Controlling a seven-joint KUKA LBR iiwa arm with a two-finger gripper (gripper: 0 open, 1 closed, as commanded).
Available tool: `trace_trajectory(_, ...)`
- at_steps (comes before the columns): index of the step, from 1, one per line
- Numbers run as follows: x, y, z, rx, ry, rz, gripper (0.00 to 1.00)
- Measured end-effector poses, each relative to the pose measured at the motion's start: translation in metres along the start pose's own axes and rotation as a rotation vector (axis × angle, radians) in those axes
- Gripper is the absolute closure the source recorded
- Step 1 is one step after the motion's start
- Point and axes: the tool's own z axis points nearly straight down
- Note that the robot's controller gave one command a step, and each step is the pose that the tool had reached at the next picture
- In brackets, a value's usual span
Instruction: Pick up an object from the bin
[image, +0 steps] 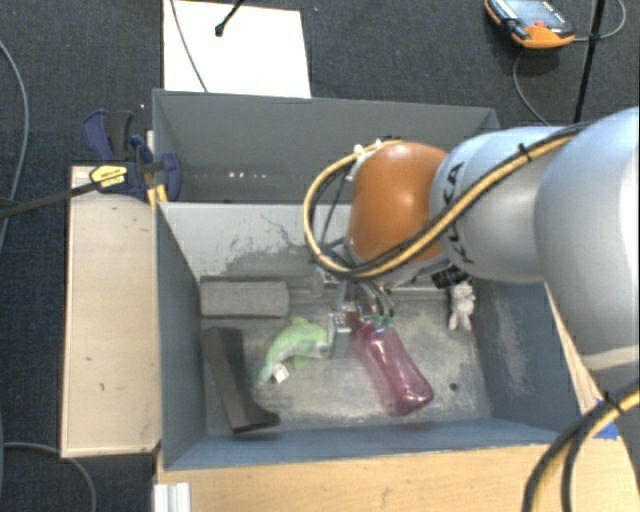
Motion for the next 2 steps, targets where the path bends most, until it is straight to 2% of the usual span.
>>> trace_trajectory(1,0.0155,0.0209,0.0347,-0.001,-0.002,0.132,1.0)
trace_trajectory(2,0.0154,0.0209,0.0347,-0.001,-0.002,0.132,1.0)
